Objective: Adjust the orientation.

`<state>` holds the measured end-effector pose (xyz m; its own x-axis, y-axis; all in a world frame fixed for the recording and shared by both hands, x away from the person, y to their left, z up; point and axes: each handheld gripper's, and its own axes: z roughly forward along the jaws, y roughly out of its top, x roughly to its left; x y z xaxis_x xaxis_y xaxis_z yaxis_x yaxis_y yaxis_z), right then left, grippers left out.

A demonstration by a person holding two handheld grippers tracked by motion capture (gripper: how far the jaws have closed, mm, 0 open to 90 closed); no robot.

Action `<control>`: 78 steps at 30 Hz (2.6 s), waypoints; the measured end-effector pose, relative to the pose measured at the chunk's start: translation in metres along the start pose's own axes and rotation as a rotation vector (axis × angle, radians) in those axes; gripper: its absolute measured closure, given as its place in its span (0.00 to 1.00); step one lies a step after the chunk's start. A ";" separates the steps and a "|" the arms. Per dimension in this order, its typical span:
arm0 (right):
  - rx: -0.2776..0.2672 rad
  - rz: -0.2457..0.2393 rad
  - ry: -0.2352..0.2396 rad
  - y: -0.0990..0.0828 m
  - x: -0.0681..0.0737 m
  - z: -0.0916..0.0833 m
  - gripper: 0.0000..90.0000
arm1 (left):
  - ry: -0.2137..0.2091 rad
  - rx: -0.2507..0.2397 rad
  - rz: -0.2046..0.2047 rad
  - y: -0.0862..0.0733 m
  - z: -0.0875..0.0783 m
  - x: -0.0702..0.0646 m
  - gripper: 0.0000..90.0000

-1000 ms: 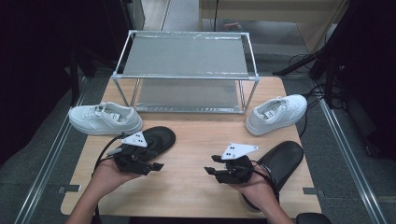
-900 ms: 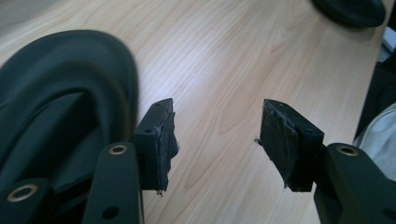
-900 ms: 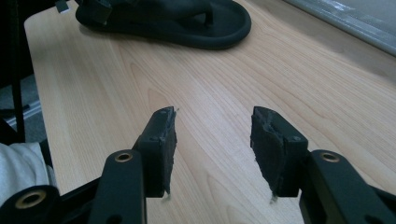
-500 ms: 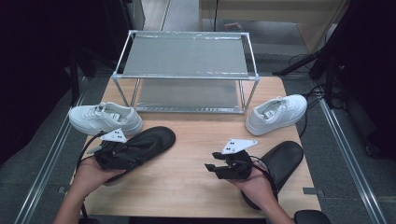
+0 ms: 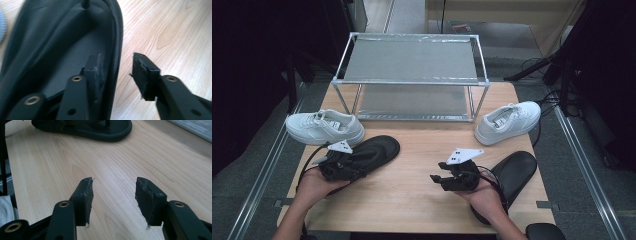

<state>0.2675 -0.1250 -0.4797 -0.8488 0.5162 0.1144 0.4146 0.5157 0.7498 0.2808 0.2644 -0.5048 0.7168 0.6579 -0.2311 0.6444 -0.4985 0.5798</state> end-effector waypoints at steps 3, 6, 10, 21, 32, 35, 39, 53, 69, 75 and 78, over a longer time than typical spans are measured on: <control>0.003 0.004 -0.001 0.000 0.000 0.001 0.55 | 0.001 -0.007 0.002 0.001 0.004 0.002 0.75; 0.007 0.002 0.003 0.000 -0.001 0.002 0.55 | 0.000 -0.018 -0.006 0.001 0.005 0.005 0.84; 0.017 -0.002 0.004 -0.001 -0.001 0.004 0.55 | 0.003 -0.014 0.011 0.003 0.004 0.004 0.89; 0.019 0.002 0.005 -0.001 -0.001 0.006 0.55 | 0.032 -0.042 0.039 0.032 -0.001 -0.016 0.92; 0.002 0.018 -0.004 0.000 -0.003 0.005 0.55 | -0.005 -0.032 0.101 0.073 0.017 -0.048 0.92; 0.001 0.021 -0.006 0.000 -0.004 0.006 0.55 | -0.004 -0.018 0.097 0.080 0.026 -0.051 0.92; 0.002 0.032 -0.004 0.000 -0.005 0.008 0.55 | -0.008 0.002 0.093 0.089 0.039 -0.060 0.92; 0.011 0.051 -0.029 0.002 -0.008 0.031 0.59 | -0.054 0.019 0.099 0.087 0.081 -0.078 0.89; 0.008 0.063 -0.033 0.009 -0.015 0.037 0.63 | -0.126 -0.003 0.102 0.078 0.044 -0.062 0.61; 0.000 0.083 -0.011 0.018 -0.017 0.039 0.64 | -0.109 -0.037 0.078 0.073 0.021 -0.041 0.66; 0.002 0.086 -0.002 0.022 -0.019 0.040 0.65 | -0.106 -0.046 0.082 0.071 0.018 -0.035 0.77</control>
<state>0.3062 -0.0963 -0.4920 -0.8096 0.5597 0.1769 0.4865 0.4711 0.7358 0.3061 0.1956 -0.4690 0.7922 0.5513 -0.2617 0.5717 -0.5201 0.6345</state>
